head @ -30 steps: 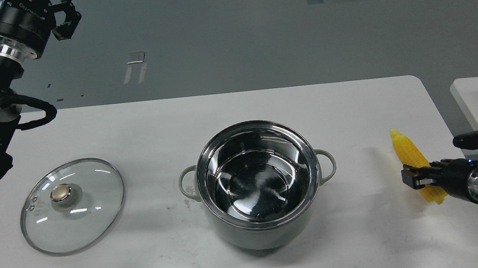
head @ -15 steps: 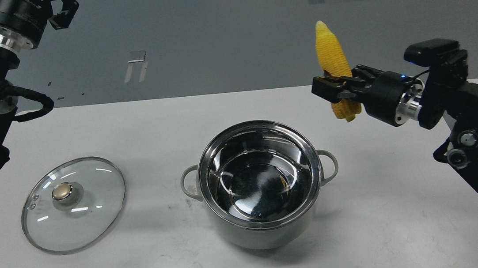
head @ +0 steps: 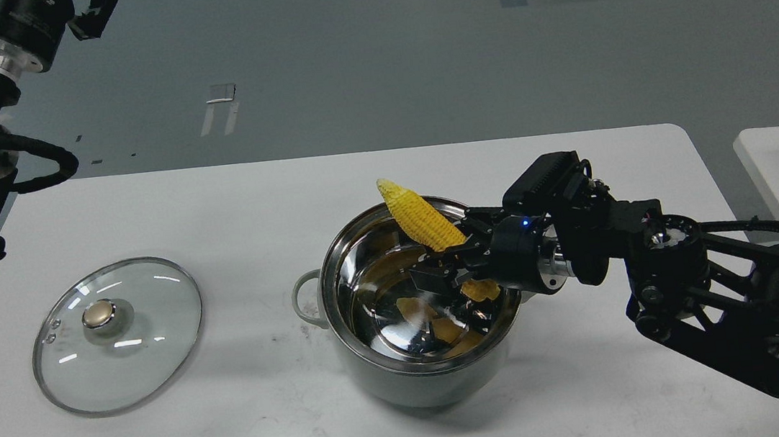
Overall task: Open pot and put corn in
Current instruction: 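Lift the corn cob and lower it into the open pot, then release the corn cob and raise the right gripper out of the pot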
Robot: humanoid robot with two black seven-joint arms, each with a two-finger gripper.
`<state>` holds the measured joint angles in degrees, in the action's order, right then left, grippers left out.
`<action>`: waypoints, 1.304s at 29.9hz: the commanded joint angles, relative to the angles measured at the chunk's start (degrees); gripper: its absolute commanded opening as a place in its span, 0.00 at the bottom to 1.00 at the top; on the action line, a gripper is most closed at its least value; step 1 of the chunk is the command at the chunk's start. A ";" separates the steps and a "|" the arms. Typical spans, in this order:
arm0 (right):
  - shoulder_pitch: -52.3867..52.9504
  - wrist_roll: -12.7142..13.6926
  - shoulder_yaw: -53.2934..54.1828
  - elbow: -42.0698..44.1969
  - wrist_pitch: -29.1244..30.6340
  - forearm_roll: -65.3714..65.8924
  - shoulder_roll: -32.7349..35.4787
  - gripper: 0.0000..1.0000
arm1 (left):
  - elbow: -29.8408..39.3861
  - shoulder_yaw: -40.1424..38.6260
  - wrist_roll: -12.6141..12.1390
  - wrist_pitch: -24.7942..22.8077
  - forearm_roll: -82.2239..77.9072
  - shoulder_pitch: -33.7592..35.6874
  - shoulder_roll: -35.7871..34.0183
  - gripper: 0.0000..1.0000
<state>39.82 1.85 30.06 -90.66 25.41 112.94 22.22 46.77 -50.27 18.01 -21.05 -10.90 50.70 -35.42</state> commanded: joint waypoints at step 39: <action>4.91 -0.01 61.24 21.99 -2.73 -43.74 -13.43 1.00 | -0.89 -1.94 -0.34 -2.24 1.58 0.19 0.36 0.98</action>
<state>44.58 1.86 86.58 -73.95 23.50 76.96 7.71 46.13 -52.03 17.95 -23.55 -9.91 51.01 -35.23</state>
